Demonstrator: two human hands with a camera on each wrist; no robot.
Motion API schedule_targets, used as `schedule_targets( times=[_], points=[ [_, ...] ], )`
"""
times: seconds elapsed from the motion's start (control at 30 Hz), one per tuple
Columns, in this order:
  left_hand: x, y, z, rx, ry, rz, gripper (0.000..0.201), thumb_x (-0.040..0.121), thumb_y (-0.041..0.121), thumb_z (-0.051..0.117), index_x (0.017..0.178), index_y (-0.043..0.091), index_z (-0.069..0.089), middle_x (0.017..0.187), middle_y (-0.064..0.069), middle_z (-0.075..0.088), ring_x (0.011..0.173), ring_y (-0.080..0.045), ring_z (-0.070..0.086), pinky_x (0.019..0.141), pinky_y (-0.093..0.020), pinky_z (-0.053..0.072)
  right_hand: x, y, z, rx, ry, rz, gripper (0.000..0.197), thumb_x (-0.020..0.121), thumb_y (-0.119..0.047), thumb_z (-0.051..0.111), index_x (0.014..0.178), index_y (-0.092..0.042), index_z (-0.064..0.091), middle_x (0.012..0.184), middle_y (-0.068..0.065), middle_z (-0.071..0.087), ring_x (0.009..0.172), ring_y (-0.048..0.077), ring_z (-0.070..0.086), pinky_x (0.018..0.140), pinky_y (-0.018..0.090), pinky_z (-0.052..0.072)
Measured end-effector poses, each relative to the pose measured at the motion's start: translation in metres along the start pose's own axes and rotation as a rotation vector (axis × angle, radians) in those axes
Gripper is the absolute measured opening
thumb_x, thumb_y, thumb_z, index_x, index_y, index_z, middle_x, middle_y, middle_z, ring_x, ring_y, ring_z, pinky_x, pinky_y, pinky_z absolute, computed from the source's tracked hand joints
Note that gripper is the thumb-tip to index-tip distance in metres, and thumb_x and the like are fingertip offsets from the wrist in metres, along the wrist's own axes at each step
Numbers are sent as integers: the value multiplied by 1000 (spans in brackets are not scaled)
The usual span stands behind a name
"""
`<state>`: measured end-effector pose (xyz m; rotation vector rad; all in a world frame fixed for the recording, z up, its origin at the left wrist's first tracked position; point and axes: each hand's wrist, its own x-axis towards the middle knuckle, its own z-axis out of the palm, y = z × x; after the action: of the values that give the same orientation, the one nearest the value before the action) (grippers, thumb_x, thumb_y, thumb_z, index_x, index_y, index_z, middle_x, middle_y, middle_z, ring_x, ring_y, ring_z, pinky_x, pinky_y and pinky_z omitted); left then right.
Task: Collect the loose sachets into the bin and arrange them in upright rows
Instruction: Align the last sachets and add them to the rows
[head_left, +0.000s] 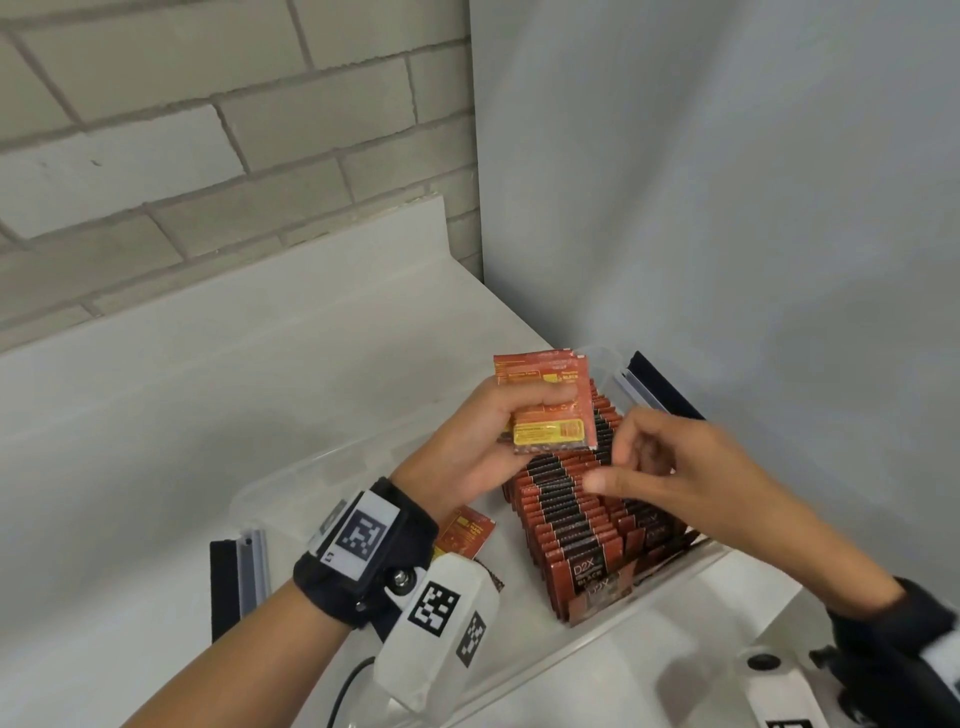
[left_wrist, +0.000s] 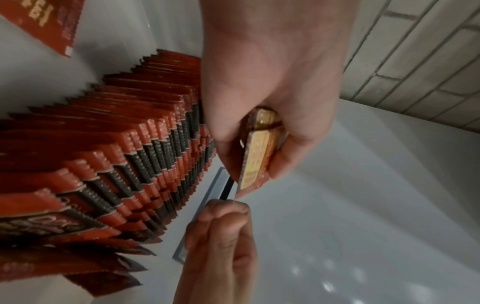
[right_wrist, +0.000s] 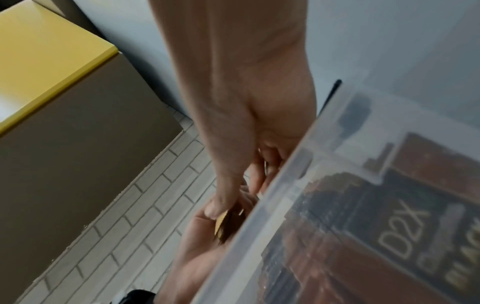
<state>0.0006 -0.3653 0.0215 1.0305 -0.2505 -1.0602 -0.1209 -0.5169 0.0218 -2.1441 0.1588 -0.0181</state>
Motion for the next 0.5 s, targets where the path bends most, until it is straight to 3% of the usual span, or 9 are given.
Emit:
schedule_targets(
  times=[0.07,0.13,0.2,0.27,0.37,0.5],
  points=[
    [0,-2,0,48,-31,15,30,80,7,62,110,5,61,102,-12,66,90,-22,66,80,-30,55,2,4,5,150,100,19,47,58,-56,70,80,-17,58,66,-12,62,60,1,54,57,14,44],
    [0,-4,1,89,-53,25,27,82,2,61,110,3,62,100,-11,67,89,-22,67,80,-30,55,4,8,9,284,136,-3,42,62,-47,73,88,-16,61,77,-1,68,74,16,65,71,27,55],
    [0,-5,2,123,-64,30,26,85,-3,60,110,2,62,96,-8,69,88,-19,68,79,-28,56,4,9,12,346,159,-36,35,66,-36,74,93,-16,63,81,5,69,79,25,67,81,37,56],
    [0,-5,3,139,-67,28,27,86,-1,59,113,2,61,98,-7,70,90,-18,68,83,-28,56,3,9,14,373,192,-62,28,70,-30,74,93,-18,65,81,6,69,79,26,66,82,39,55],
    [-2,-3,6,105,-88,-34,38,85,27,59,116,5,60,107,-10,68,100,-20,65,95,-32,50,0,7,13,425,292,-111,16,70,-29,72,86,-26,69,83,3,69,78,22,64,80,34,53],
    [-1,-5,4,100,-124,-146,78,78,63,43,134,9,49,132,-16,57,123,-26,55,106,-41,42,-5,5,13,442,406,-173,10,72,-23,71,77,-31,69,85,-2,71,81,22,66,80,33,55]
  ],
)
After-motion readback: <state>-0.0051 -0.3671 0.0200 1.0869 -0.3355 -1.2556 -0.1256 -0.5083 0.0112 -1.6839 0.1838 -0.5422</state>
